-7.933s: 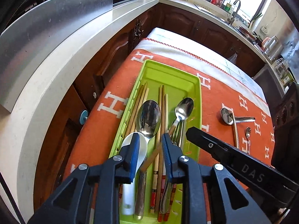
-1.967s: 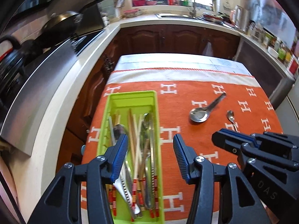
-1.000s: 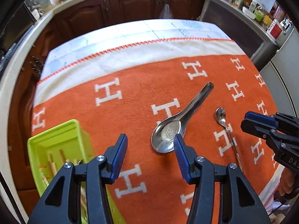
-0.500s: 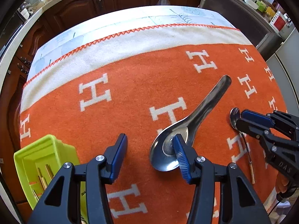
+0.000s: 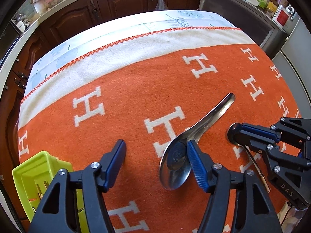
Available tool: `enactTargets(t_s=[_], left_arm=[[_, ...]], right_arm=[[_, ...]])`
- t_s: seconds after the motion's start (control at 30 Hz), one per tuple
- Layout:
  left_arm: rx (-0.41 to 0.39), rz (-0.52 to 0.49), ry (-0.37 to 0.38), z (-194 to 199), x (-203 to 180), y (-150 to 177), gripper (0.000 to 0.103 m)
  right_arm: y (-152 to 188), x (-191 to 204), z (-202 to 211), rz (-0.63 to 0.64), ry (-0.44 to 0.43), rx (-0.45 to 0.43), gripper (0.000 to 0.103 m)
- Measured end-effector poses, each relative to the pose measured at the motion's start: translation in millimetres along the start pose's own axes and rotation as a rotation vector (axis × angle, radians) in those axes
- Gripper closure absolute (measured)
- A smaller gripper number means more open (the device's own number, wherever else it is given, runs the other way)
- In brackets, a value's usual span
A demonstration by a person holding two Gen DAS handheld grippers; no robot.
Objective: Organize utensils
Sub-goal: 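Grasp the metal soup spoon with the left tool while the right tool grasps the small spoon, then carry both spoons into the green tray and open both tools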
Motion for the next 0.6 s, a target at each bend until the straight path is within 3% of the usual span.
enactTargets(t_s=[0.07, 0.23, 0.37, 0.6], left_arm=[[-0.007, -0.013, 0.001, 2.2, -4.5, 2.2, 0.063], [-0.033, -0.027, 0.008, 6.4, -22.4, 8.1, 0.089], [-0.070, 0.024, 0.004, 11.2, -28.2, 17.0, 0.097], [-0.089, 0.141, -0.006, 23.0, -33.7, 49.3, 0.100]], right_arm=[[1.2, 0.8, 0.4, -0.001, -0.011, -0.002, 0.097], [3.4, -0.6, 0.6, -0.032, -0.057, 0.005, 0.099], [5.7, -3.8, 1.7, -0.066, -0.095, 0.019, 0.100], [13.0, -7.4, 6.5, -0.147, -0.165, 0.063, 0.101]])
Point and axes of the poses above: each gripper's, at about its wrist camera, not at the fingertips, and z roughly against the way its jaws point, x to its left, y to its underside, the point moved 4 cm from there along -z, roughly the way its jaws point, and after that the axes turned 15 degrees about x, right-handed, at the moved point
